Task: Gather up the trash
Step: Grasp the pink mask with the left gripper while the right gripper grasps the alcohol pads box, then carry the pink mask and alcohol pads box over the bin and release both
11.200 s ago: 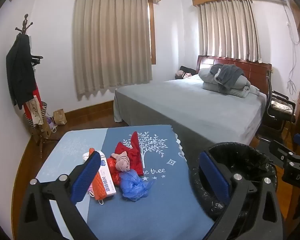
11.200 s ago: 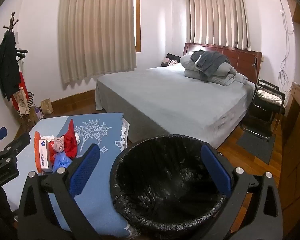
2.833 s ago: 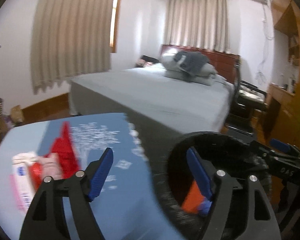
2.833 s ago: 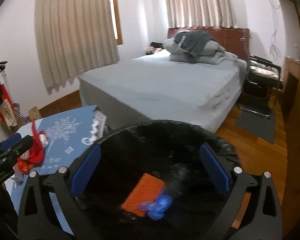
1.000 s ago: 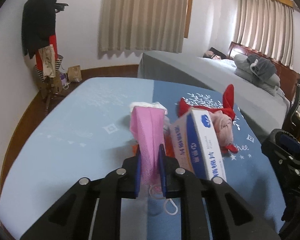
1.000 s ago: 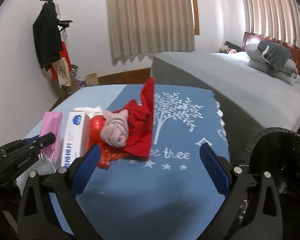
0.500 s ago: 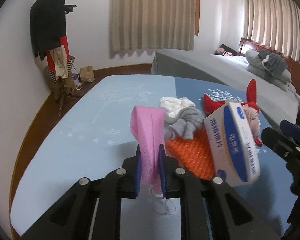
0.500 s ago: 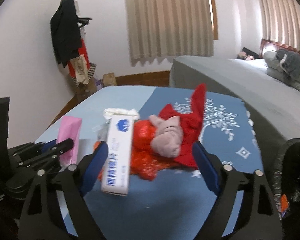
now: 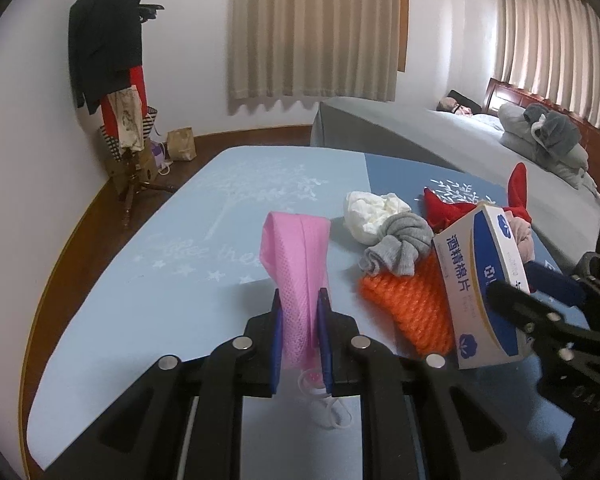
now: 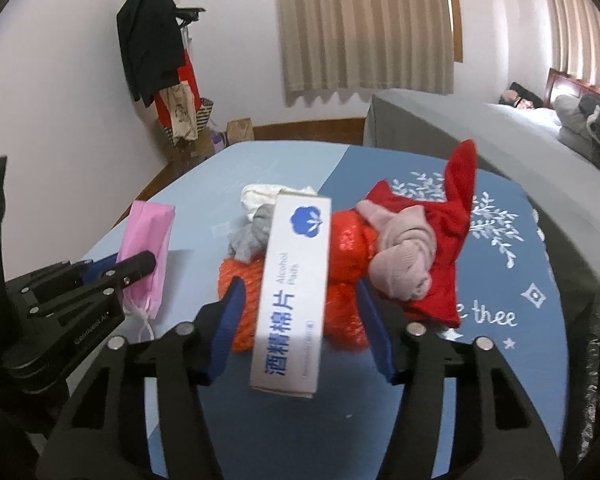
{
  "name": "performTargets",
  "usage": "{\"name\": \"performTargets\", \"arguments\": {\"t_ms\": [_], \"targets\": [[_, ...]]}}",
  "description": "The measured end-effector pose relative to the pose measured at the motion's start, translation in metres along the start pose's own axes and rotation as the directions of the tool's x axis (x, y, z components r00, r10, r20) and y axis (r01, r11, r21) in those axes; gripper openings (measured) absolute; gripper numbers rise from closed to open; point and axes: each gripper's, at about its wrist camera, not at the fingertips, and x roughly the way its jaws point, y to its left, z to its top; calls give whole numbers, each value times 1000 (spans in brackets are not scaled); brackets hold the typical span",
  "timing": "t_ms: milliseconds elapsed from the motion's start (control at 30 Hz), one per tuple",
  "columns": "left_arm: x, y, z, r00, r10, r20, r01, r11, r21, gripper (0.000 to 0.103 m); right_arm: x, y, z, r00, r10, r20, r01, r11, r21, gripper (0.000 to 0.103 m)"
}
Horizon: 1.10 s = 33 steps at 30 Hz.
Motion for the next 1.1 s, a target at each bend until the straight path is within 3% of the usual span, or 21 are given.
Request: {"name": "performTargets", "arguments": {"t_ms": [67,133,333,733,1100], "targets": [[-1,1,0,1000,-2,3,2,1000,-2,15,3,2,0,1000,11,-15,-11,1000,-7,46],[-2,2,1,1000,-4,4,4,1000,-4,15,8,3,0,999,16,-37,-17,1000,-17,34],[-6,1,4,1000,-7,9,7,1000,-3,16,1,1,2,998,46,-35,-47,999,-16,29],[-27,-22,19,997,-48,55,47,999,21,15,-41,-13,13,997,69,31,-70,997,15,29],[-44,-69,33,985,-145,90,139,988,73,16,-89,-55,10,996,-5,88,-1,998,69,29]]}}
